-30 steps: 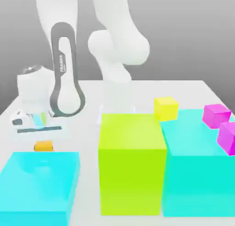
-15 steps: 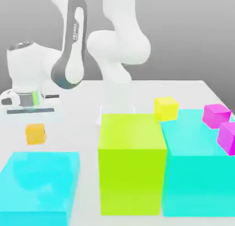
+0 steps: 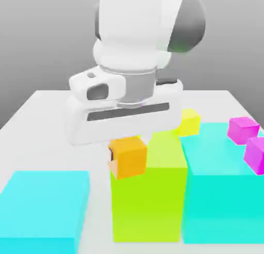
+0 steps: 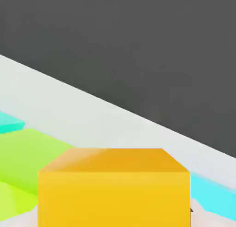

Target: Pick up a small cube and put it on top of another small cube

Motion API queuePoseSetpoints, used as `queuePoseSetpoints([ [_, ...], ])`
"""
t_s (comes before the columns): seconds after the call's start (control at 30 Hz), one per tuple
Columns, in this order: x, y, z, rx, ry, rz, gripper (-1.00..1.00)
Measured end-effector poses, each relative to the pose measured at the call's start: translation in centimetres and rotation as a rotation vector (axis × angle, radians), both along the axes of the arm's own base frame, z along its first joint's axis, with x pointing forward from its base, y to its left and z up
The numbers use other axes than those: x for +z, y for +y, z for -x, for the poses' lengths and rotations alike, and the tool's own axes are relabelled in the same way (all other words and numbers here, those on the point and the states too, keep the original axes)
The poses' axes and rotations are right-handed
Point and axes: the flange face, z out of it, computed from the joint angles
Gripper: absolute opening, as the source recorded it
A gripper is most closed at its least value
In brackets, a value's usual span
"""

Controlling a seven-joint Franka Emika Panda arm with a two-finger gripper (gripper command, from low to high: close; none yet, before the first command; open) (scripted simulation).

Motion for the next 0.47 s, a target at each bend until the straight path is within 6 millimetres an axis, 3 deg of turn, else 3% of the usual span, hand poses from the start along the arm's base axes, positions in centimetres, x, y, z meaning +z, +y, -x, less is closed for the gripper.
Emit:
queuePoseSetpoints([
  [0.17,4.2,13.2,2.9,0.096,0.018,-0.021,-1.00],
  [0.23,3.0,18.0,4.6,0.141,0.032,-0.027,-1.00],
  [0.27,1.6,18.9,5.0,0.149,0.034,-0.029,-1.00],
  [0.3,0.2,19.1,5.2,0.149,0.036,-0.029,1.00],
  [0.47,0.2,19.1,5.2,0.149,0.036,-0.029,1.00],
])
